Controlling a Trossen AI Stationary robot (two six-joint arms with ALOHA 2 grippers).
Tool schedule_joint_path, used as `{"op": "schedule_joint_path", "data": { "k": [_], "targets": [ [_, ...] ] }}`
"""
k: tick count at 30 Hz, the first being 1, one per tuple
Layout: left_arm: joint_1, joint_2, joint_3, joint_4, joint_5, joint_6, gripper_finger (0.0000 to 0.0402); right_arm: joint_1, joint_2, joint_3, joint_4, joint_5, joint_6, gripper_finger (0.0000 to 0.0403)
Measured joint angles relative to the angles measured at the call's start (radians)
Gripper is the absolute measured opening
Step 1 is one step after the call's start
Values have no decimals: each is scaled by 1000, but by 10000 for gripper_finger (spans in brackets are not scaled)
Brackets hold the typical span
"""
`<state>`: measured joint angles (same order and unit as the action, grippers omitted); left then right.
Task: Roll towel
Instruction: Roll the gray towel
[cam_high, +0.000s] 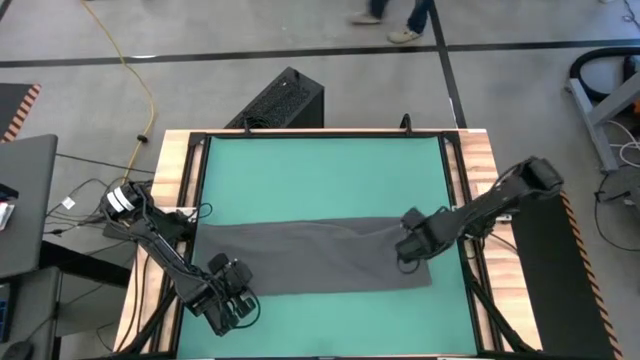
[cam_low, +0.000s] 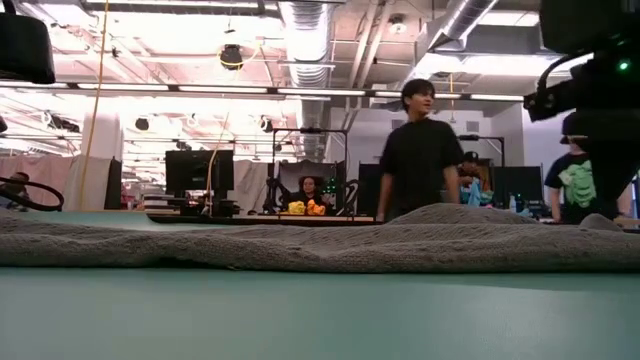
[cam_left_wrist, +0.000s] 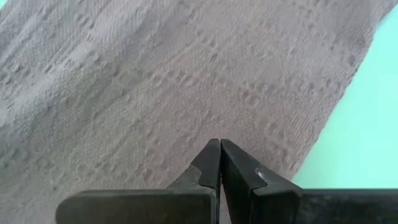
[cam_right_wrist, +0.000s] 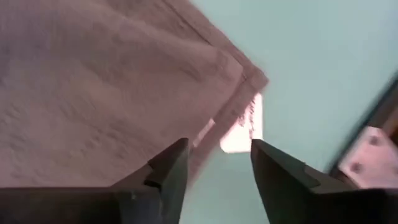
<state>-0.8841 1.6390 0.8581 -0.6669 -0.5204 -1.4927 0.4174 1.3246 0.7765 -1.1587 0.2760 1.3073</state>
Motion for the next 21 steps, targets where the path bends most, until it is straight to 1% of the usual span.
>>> {"op": "schedule_joint_path", "data": {
  "k": [3, 5, 9, 21],
  "targets": [
    [0, 0, 0, 9, -7, 0, 0, -7, -69, -68, 160, 1, 5, 212],
    [0, 0, 0, 12, -7, 0, 0, -15, -91, -87, 206, 2, -4, 213],
    [0, 0, 0, 24, -7, -3, 0, -23, -93, -97, 120, 17, 19, 212],
    [0, -1, 0, 39, -8, 8, 0, -22, -92, -95, 145, 41, 20, 212]
  ]
}}
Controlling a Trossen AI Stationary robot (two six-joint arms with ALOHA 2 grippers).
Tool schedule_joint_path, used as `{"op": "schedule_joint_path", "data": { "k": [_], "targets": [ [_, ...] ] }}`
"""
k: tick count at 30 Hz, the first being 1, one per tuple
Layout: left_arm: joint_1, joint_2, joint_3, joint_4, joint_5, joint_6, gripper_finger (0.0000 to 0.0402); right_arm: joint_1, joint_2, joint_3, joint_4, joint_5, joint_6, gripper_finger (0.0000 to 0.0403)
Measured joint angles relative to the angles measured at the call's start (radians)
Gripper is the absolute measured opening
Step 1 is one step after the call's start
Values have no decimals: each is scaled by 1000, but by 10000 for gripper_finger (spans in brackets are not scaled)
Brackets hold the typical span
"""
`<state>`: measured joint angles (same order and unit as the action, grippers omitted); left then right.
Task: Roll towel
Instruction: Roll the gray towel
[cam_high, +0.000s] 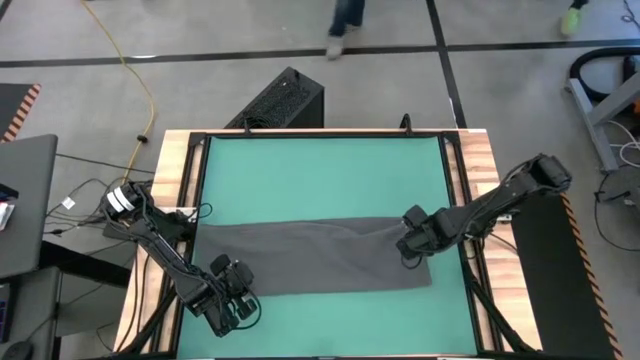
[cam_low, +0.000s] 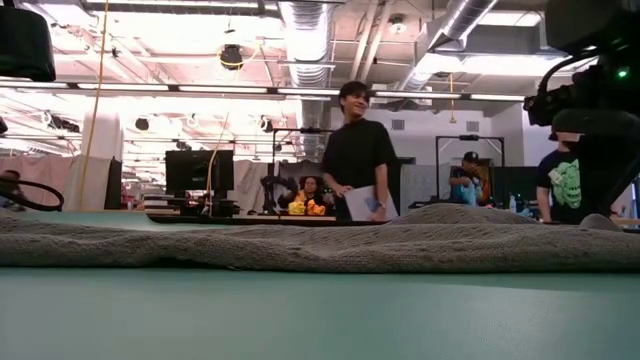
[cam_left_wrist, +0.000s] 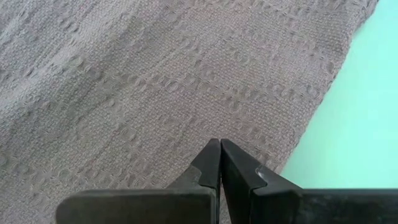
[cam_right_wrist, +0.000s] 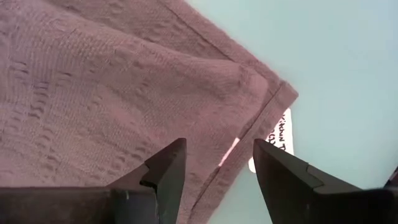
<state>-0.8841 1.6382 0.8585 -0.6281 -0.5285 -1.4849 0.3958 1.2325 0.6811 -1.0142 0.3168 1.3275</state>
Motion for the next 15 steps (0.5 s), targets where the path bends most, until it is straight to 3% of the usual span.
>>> {"op": "schedule_joint_path", "data": {
  "k": [10, 15],
  "targets": [
    [0, 0, 0, -1, 6, 26, 0, -27, 92, -31, 68, -3, -15, 209],
    [0, 0, 0, -1, 8, 26, 0, -46, 92, -31, 85, -14, -16, 163]
  ]
}}
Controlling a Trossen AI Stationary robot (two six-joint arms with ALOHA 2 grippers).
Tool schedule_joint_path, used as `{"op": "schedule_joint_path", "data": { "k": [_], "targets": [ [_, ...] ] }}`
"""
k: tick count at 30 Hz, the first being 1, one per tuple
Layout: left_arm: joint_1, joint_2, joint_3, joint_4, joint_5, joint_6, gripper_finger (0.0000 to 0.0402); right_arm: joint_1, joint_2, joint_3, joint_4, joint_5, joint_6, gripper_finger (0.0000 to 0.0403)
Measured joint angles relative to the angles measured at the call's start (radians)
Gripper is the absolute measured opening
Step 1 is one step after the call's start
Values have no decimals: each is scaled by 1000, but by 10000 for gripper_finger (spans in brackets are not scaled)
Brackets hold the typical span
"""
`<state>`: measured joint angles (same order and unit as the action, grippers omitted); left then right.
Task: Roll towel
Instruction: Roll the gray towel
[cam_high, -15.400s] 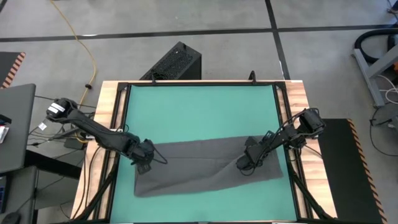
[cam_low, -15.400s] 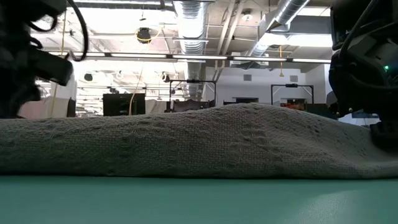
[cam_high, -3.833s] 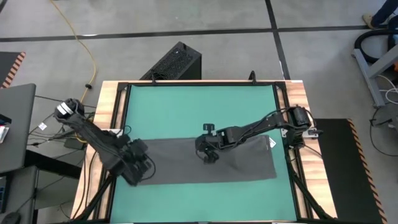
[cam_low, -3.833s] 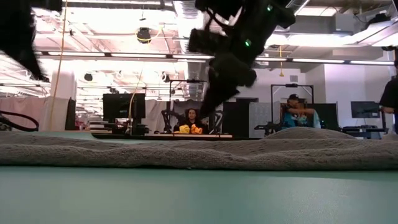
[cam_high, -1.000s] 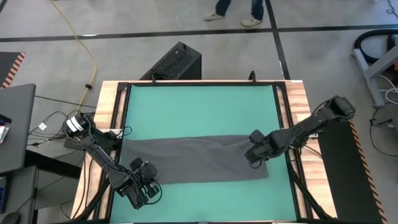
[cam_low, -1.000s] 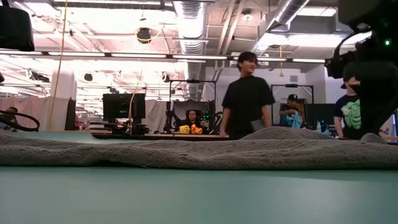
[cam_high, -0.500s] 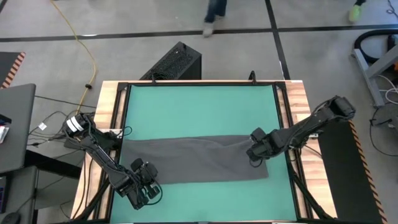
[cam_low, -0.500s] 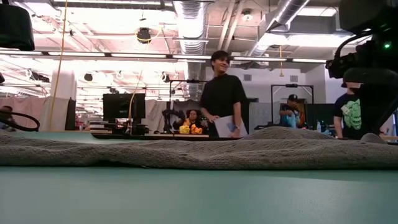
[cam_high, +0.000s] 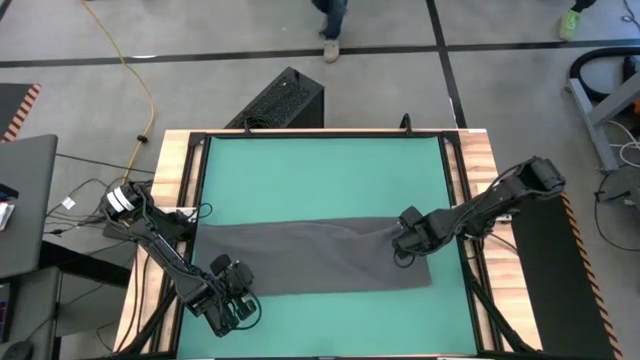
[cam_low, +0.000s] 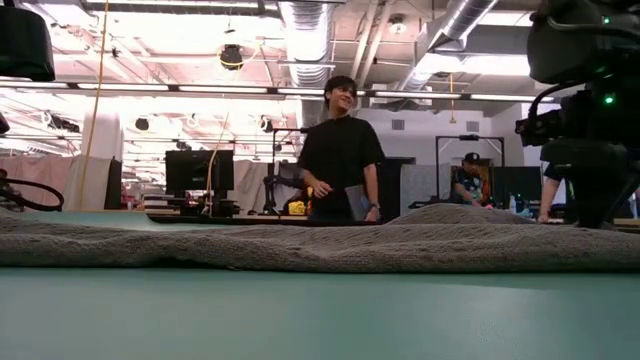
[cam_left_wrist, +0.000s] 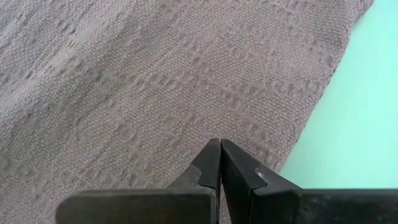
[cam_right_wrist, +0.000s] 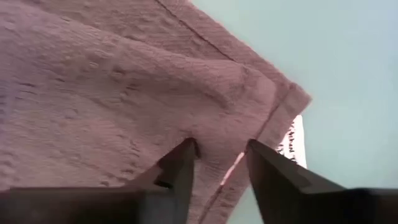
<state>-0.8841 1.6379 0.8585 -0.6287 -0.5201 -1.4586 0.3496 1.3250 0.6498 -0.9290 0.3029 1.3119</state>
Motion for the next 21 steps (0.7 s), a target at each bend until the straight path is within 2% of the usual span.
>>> {"op": "schedule_joint_path", "data": {
  "k": [8, 13, 17, 21],
  "targets": [
    [0, 0, 0, 0, -1, -2, 0, 1, -3, 0, 1, -9, -4, 18],
    [0, 0, 0, 0, 3, -2, 0, 17, -3, 28, -31, 0, 48, 18],
    [0, 0, 0, 0, 1, -1, 0, 54, -3, 80, -77, 73, 74, 14],
    [0, 0, 0, -1, 1, -1, 0, 83, 4, 96, -171, 95, 177, 12]
  ]
}}
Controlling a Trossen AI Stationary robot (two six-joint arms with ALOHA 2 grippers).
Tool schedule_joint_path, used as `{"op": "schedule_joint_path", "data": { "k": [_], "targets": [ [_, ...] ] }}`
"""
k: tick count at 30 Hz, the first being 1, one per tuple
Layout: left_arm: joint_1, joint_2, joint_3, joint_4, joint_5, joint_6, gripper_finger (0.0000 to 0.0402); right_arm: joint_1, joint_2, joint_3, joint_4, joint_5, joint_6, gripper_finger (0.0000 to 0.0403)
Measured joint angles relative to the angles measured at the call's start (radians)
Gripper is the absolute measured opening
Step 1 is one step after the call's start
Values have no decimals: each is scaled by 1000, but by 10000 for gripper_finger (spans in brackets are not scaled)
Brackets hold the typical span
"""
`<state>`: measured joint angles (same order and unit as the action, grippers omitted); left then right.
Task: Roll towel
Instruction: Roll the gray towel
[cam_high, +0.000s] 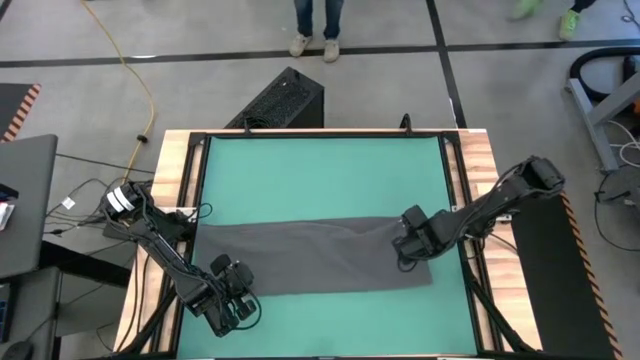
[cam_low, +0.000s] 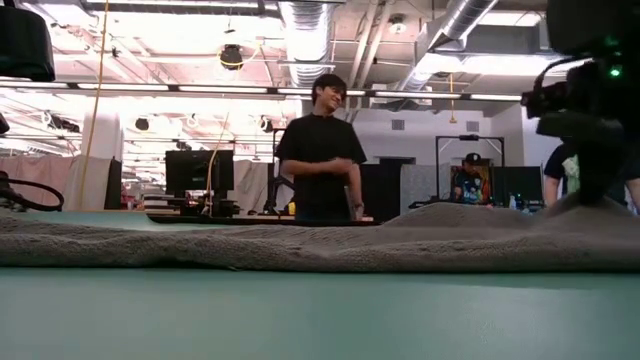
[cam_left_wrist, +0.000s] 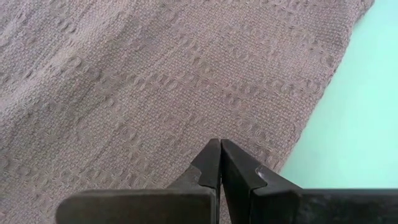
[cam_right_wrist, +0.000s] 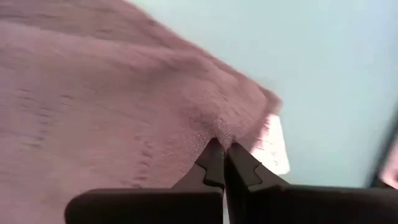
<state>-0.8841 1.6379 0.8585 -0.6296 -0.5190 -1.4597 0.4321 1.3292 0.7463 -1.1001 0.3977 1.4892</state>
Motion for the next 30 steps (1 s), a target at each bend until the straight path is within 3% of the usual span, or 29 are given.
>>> {"op": "schedule_joint_path", "data": {
  "k": [8, 14, 18, 21, 28, 30],
  "targets": [
    [-1, 0, 0, -3, 0, -1, 0, 72, 47, -1, -148, 16, 174, 17],
    [-2, 0, 0, -3, -2, -4, 0, 78, 91, -1, -122, -6, 103, 70],
    [-2, 0, 0, -2, 4, -8, 0, 57, 104, 25, -278, -5, 156, 109],
    [-2, 0, 0, 2, 5, -11, 0, 66, 96, 96, -339, 71, 184, 125],
    [-2, 0, 0, 4, -20, 1, 0, 23, 90, 227, -318, 280, -57, 134],
    [-2, 0, 0, 4, -21, 12, 0, -14, 90, 227, -235, 340, -234, 141]
  ]
}}
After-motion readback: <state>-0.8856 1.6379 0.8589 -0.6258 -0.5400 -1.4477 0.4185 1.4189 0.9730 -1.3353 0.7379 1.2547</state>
